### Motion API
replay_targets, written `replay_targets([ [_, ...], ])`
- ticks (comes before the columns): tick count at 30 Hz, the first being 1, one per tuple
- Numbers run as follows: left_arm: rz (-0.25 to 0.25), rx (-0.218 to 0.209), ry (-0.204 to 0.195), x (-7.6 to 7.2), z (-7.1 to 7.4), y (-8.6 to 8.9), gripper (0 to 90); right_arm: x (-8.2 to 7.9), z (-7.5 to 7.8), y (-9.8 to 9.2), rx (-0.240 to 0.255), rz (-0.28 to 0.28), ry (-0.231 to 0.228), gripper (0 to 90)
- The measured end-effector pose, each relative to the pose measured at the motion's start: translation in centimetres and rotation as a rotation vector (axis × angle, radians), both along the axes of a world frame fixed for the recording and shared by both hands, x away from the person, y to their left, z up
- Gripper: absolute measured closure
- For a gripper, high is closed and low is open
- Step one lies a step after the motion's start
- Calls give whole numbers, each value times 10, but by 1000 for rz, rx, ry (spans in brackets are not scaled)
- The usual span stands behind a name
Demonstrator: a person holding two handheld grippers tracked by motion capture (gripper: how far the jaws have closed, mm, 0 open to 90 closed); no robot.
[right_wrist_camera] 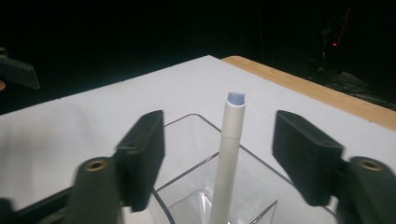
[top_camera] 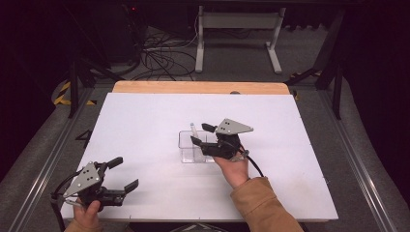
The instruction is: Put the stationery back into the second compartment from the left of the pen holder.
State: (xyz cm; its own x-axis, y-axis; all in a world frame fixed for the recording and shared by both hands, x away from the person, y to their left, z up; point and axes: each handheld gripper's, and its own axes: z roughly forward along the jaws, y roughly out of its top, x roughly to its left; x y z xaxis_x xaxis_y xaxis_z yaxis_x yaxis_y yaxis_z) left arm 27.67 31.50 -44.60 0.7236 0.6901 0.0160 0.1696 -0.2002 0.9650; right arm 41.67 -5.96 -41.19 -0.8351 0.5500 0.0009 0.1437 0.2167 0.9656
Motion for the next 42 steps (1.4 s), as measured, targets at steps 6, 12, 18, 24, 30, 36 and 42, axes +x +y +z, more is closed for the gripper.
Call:
replay_targets([
  [6,1,-1,-1,0,0,0,86,-5,17,-10,12,-20,-20,220],
  [12,3,-1,-5,0,1,1,86,-13,32,-21,14,-9,-41,201],
  [18,1,2,-7,1,1,0,86,-20,40,-30,17,-12,-62,200],
  [24,6,-2,-5,1,1,0,86,-25,47,-41,19,-10,-66,177],
  [30,13,-8,-1,1,1,0,80,-33,52,-46,-38,-4,-74,68],
  [36,5,-6,-7,0,2,0,77,-40,57,-58,-30,1,-73,36],
  [42,8,0,-12,0,3,-1,76,-47,56,-75,-31,-2,-76,13],
])
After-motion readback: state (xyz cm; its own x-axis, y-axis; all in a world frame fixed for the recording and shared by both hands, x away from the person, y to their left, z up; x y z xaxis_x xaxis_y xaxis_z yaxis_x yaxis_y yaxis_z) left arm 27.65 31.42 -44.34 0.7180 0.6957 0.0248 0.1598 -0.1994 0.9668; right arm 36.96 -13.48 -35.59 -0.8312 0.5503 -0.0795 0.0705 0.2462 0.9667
